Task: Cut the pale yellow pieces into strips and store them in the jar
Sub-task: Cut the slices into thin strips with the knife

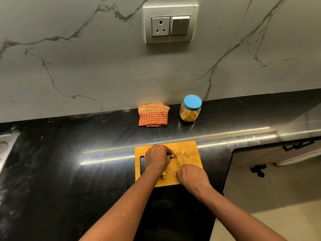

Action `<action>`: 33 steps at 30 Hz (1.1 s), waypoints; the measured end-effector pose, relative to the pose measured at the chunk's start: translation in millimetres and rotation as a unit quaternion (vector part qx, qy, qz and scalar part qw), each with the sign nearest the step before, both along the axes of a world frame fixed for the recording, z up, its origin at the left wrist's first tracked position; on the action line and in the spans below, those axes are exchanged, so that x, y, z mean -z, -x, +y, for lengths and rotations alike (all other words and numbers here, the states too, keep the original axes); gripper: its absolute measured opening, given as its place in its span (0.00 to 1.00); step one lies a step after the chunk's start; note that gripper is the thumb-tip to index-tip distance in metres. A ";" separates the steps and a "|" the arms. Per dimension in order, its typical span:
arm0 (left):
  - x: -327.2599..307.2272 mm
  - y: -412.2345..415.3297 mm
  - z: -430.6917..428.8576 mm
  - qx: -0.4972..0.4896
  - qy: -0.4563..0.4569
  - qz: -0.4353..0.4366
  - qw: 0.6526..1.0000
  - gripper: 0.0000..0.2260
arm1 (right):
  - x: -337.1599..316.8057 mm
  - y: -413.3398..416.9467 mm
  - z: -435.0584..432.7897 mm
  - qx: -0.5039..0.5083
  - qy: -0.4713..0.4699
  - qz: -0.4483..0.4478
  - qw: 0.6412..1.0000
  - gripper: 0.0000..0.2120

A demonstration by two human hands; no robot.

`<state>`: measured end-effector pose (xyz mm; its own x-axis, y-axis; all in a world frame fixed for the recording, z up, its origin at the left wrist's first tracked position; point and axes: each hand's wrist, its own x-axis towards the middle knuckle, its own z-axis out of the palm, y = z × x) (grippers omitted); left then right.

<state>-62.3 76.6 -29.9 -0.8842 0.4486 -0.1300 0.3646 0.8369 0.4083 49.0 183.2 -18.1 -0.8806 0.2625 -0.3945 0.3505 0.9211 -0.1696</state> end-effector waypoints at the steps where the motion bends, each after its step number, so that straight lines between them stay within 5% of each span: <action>1: -0.2 0.1 0.1 -0.001 -0.002 -0.002 1.000 0.09 | -1.1 2.8 0.3 0.009 -0.003 0.003 1.000 0.16; 33: 3.8 0.5 0.0 -0.001 -0.013 -0.009 1.000 0.07 | 0.1 10.9 9.8 -0.081 0.034 -0.030 0.996 0.18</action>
<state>-62.8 76.5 -33.7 -0.8828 0.4501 -0.1345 0.3548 0.8265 0.4370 38.1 193.0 -18.2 -0.8836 0.0898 -0.4595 0.2099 0.9533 -0.2173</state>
